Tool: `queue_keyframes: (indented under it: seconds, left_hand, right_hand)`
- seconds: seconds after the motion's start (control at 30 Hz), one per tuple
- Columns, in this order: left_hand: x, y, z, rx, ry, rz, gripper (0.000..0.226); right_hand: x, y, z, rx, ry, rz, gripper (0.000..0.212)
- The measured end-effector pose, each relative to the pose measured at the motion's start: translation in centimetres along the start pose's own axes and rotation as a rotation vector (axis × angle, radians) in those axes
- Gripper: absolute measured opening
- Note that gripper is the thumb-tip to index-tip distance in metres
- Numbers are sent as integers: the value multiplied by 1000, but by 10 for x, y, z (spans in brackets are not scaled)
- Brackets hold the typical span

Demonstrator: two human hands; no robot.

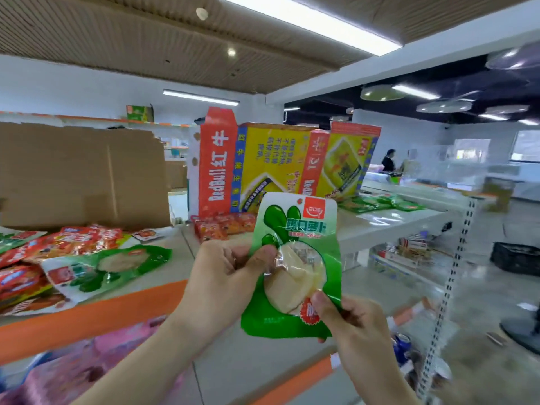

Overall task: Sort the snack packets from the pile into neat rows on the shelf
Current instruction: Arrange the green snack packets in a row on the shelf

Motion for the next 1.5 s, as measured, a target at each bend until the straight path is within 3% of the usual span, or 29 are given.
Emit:
queue_keyframes:
  seconds: [0.37,0.5,0.67,0.83,0.93,1.1,1.2,1.33,1.5]
  left_hand:
    - [26,145,-41,127,-119,107,34]
    - [48,193,-58,186,-150,147,29]
    - [72,257,-90,251,-114,195,24]
    - [85,314,-132,298,-96,301,29]
    - [93,332,-158,297,-79,337,32]
    - [110,352,-192,326,-43,354,32]
    - [122,360,-205,313,-9,338,31]
    - [144,366,-219,271,13,305,33]
    - [164,366,-244,169,51,180,39]
  right_hand:
    - [-49,-135,-23,-154,65,89,27]
    - [-65,-179,-27,-249,99,145,28]
    - [-81,-234,-42,-383,131,262,63]
    - [-86,-283,-79,-508,87,373,58]
    - [-91,-300,-105,-542,75,383,40]
    - [-107,-313,-141,-555,36,405,62]
    - [-119,-321,-159,-561,65,376,46]
    - [-142,-330,-189,-516,105,421,50]
    - [-165,-331,-236,-436,137,393,34]
Point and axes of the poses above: each hand's wrist, its own z-axis away from the middle knuckle, its own y-axis out of the palm, x = y × z, the point moved 3 cm from there along -z, towards the middle knuckle, and after that the axes turned 6 degrees about z, right-handed, at the moved point
